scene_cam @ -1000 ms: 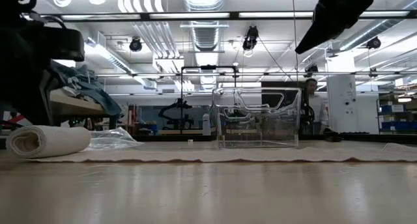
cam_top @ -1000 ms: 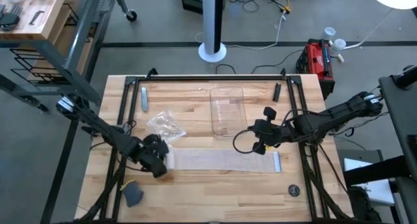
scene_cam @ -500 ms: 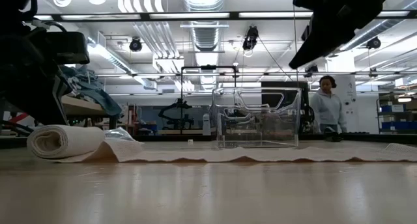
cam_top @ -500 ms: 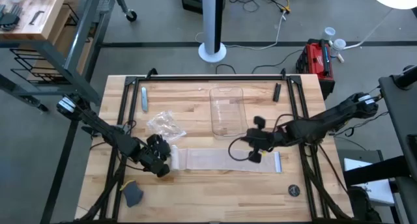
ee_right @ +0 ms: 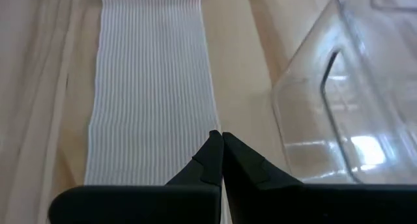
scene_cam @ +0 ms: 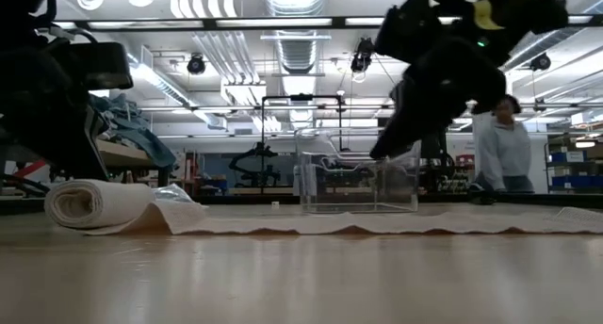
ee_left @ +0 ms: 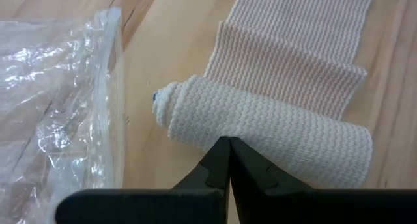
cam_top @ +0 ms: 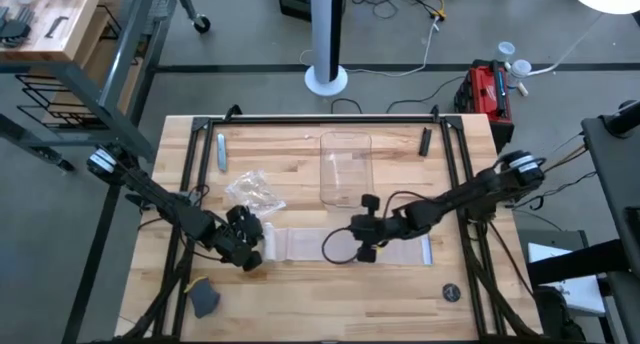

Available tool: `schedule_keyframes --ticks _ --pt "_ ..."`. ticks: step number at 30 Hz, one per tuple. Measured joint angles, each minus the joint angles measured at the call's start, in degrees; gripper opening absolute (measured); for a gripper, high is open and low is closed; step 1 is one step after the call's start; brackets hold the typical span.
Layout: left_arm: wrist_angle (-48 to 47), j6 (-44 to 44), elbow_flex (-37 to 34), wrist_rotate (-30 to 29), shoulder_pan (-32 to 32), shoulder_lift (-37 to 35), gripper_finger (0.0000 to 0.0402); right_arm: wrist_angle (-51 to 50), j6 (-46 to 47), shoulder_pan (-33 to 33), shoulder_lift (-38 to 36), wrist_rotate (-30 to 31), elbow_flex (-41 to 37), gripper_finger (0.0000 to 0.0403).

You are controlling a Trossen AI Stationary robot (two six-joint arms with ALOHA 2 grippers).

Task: Roll bandage
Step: Roll the brown bandage

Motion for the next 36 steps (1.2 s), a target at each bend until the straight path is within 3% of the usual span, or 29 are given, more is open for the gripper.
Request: schedule_keyframes --ticks 10,20,36 --pt "0.27 -0.16 -0.02 -1.35 0.00 0.00 0.0000 3.38 -3.10 -0.65 8.16 -5.68 7.52 0.0000" --pt "1.25 -0.24 -0.02 -1.43 0.01 0.00 0.0000 5.14 -2.94 -0.60 15.39 -5.97 13.18 0.0000" --pt "4.67 -0.15 -0.04 -1.36 -0.49 0.26 0.0000 6.22 5.14 1.33 20.82 -7.54 12.79 0.0000"
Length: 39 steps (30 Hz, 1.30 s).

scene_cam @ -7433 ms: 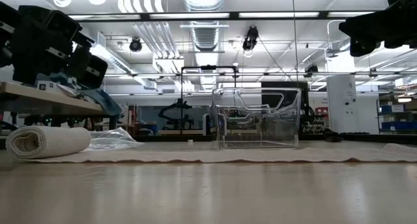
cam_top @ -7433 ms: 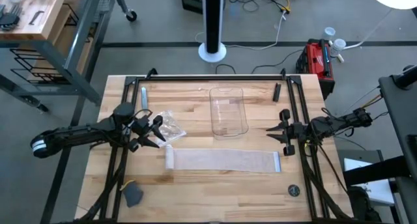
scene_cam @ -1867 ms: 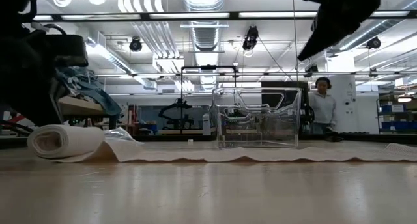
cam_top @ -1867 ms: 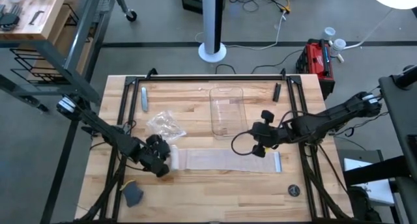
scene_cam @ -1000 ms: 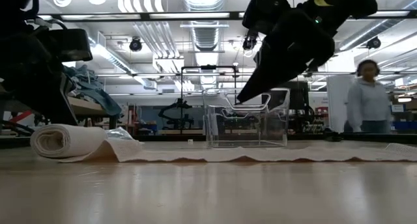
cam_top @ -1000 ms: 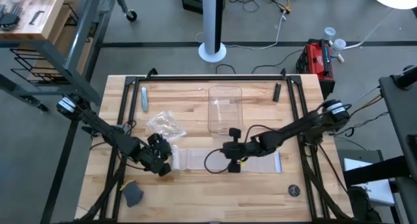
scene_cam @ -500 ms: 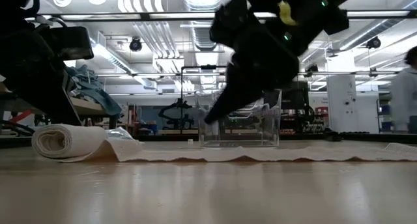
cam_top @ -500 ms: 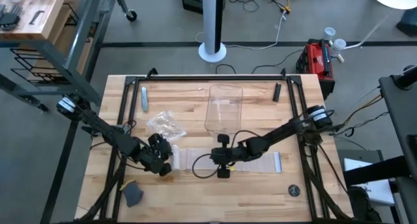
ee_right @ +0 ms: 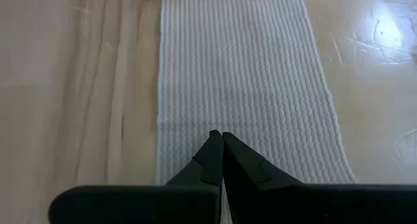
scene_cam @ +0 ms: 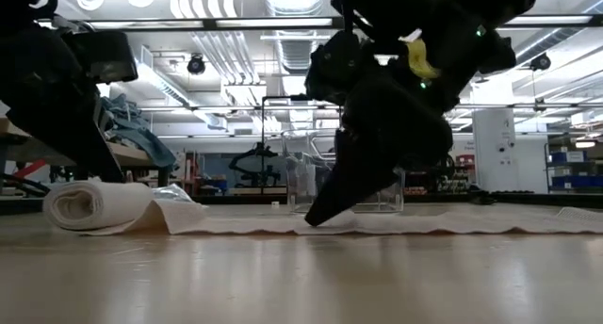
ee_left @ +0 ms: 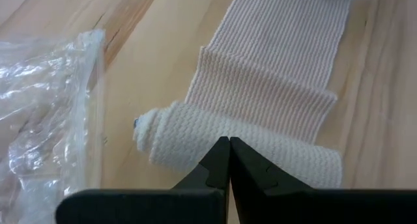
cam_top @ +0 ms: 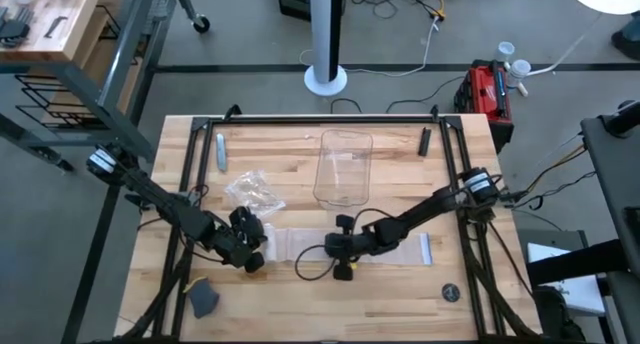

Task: Roll bandage
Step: Roll the brown bandage

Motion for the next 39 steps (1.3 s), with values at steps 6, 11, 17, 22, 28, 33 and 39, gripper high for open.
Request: schedule_keyframes --ticks 6,11,17,22,28,33,39 --pt "0.72 1.49 0.00 0.08 -0.10 0.44 0.0000 -0.09 3.68 1.40 0.09 0.91 -0.76 0.0000" --pt "0.76 2.31 0.00 0.24 -0.16 0.66 0.0000 -0.40 6.40 2.67 -0.37 1.15 -1.23 0.0000" --pt "1.00 2.31 0.00 0.44 -0.17 1.03 0.0000 -8.08 7.46 4.30 -4.83 4.20 -1.49 0.0000" --pt "1.92 2.32 0.00 0.44 -0.17 1.33 0.0000 -11.85 7.20 4.72 -11.30 10.06 -1.95 0.0000" --pt "2.90 2.19 0.00 0.51 -0.21 1.33 0.0000 -14.23 0.38 2.99 -20.03 18.77 -2.94 0.0000" --pt "3.82 1.90 0.00 0.55 -0.30 1.33 0.0000 -16.05 -1.18 -1.44 -26.72 16.48 -3.98 0.0000" --pt "4.16 2.00 0.00 0.42 -0.32 1.33 0.0000 -19.33 -6.43 -4.90 -29.46 14.53 -3.94 0.0030"
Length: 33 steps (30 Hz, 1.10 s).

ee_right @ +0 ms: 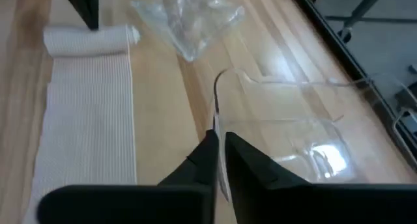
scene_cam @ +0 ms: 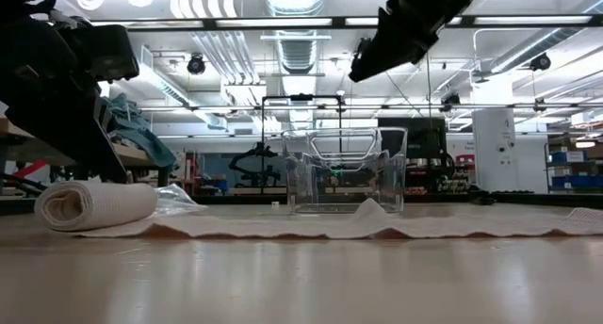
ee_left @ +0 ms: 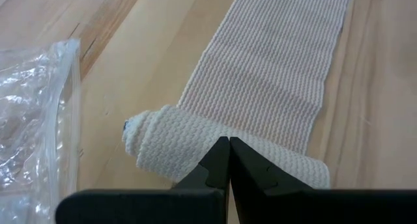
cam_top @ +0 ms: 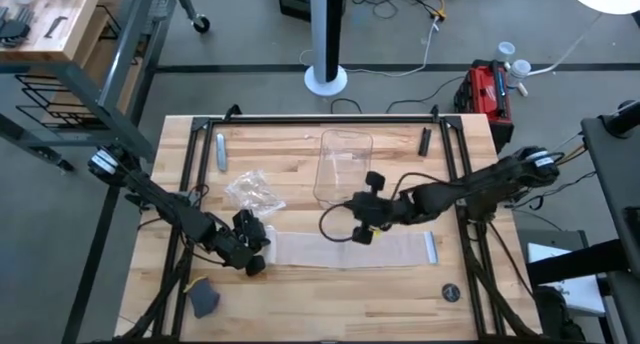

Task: Roll bandage
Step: Roll the brown bandage

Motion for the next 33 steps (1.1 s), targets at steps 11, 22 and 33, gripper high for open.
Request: schedule_keyframes --ticks 11,22,33 --pt "0.03 0.32 0.00 -0.42 0.00 0.04 0.0000 -1.51 -2.68 -6.09 6.45 -6.18 -0.30 0.0139" --pt "0.68 -0.10 0.00 -0.59 0.00 0.04 0.0000 -2.83 -3.08 -7.51 8.66 -9.84 -0.31 0.0108" --pt "0.80 -0.12 0.00 -0.61 0.00 0.04 0.0000 -7.36 -3.78 -7.37 5.88 -12.27 -0.28 0.0008"
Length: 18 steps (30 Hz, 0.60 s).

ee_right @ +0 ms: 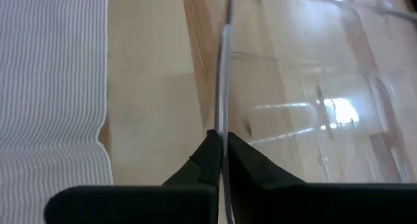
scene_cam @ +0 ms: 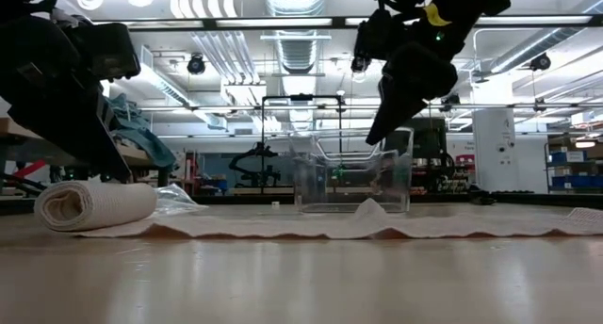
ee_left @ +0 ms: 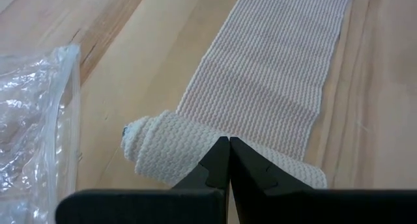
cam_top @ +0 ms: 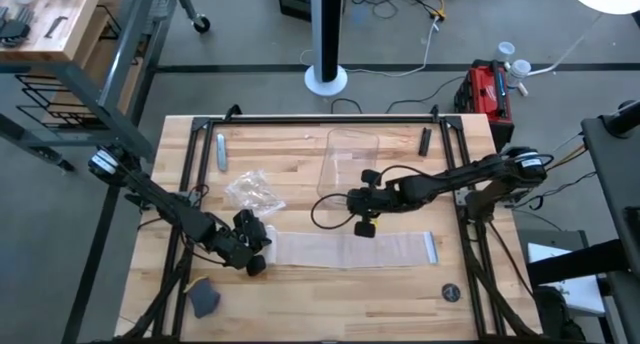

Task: Roll bandage
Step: Roll the brown bandage

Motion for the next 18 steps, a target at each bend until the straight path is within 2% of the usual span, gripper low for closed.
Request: schedule_keyframes --ticks 18 --pt "0.27 0.00 0.00 -0.46 0.00 -0.01 0.0000 -6.54 -3.55 4.00 -2.10 -2.10 -0.05 0.0003"
